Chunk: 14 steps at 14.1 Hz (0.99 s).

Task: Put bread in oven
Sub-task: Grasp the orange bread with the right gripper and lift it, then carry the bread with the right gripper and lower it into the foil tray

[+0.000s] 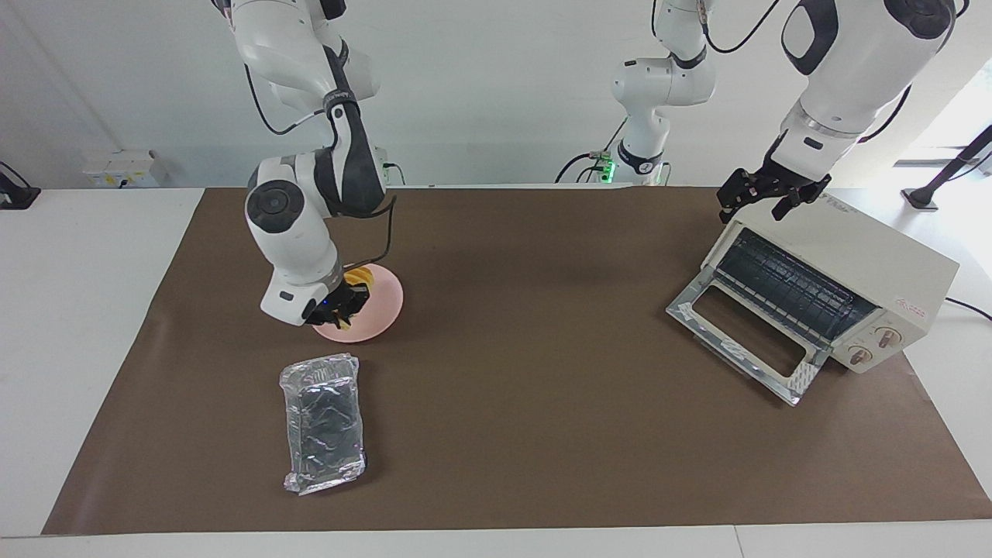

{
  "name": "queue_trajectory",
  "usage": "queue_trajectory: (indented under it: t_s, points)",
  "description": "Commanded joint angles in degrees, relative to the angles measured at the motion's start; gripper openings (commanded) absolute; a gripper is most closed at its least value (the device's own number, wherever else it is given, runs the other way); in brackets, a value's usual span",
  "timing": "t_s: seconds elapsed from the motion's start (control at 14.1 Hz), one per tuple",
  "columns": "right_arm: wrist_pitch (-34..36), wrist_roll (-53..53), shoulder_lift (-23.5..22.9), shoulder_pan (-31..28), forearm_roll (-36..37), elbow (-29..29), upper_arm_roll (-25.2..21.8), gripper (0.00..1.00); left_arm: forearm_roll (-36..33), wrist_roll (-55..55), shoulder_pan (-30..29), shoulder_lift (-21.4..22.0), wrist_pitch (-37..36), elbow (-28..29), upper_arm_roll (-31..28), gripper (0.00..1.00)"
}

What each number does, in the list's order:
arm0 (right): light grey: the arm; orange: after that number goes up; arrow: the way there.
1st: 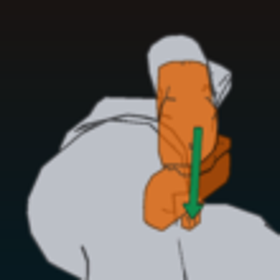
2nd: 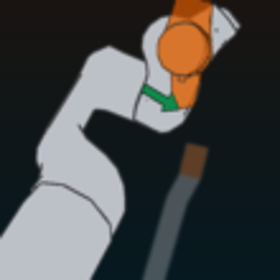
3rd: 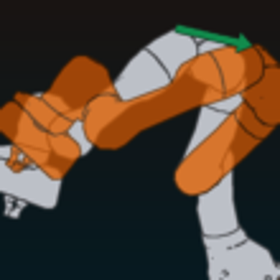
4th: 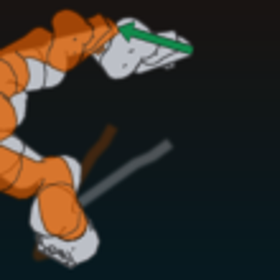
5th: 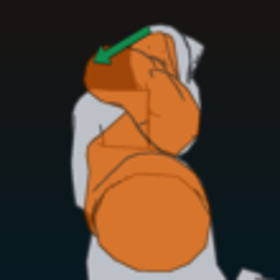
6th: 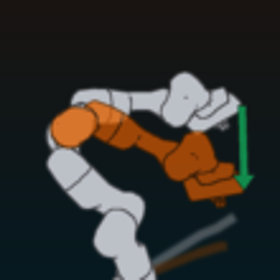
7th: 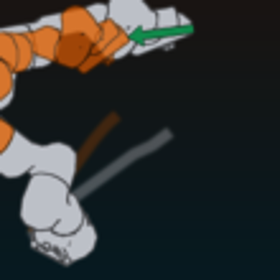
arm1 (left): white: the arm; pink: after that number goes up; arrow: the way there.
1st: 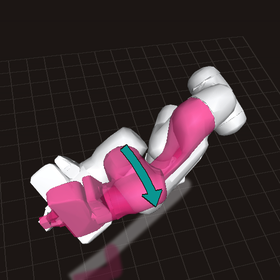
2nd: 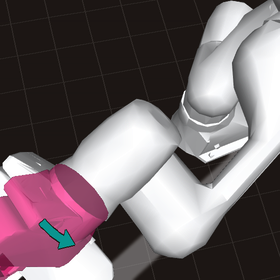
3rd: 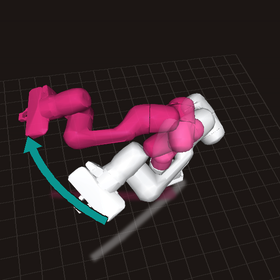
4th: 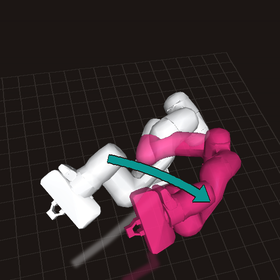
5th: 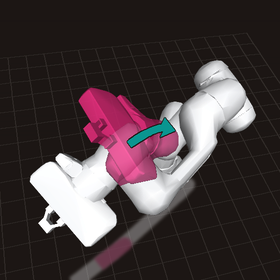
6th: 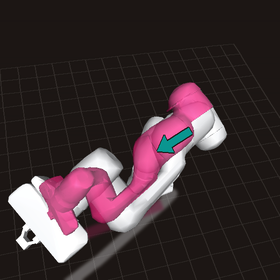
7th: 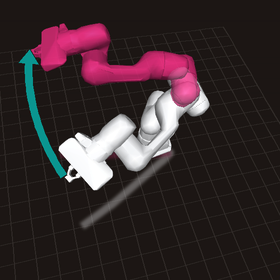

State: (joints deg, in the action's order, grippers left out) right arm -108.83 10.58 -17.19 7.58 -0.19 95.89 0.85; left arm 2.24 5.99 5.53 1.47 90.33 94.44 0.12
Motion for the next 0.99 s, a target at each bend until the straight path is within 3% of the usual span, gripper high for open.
queue_trajectory:
  t_s: [0.0, 0.28, 0.57, 0.92]
  points:
    - [4.2, 1.3, -6.2, -1.8, -2.4, -11.3, 0.3, 0.00, -0.7, 0.3, 0.3, 0.5, -0.6, -0.1, -0.2, 1.00]
    - [10.4, 1.2, -16.2, -2.3, -2.4, -28.1, 0.2, 0.00, -0.7, 0.3, 0.3, 0.5, -0.6, -0.1, -0.2, 1.00]
    - [10.1, 1.3, -22.6, -2.4, -2.3, -38.1, 0.1, 0.00, -0.7, 0.3, 0.3, 0.5, -0.6, -0.1, -0.2, 1.00]
    - [6.0, 4.2, -26.0, -2.7, -1.8, -42.1, -0.1, 0.00, -0.7, 0.3, 0.3, 0.5, -0.7, -0.1, -0.2, 1.00]
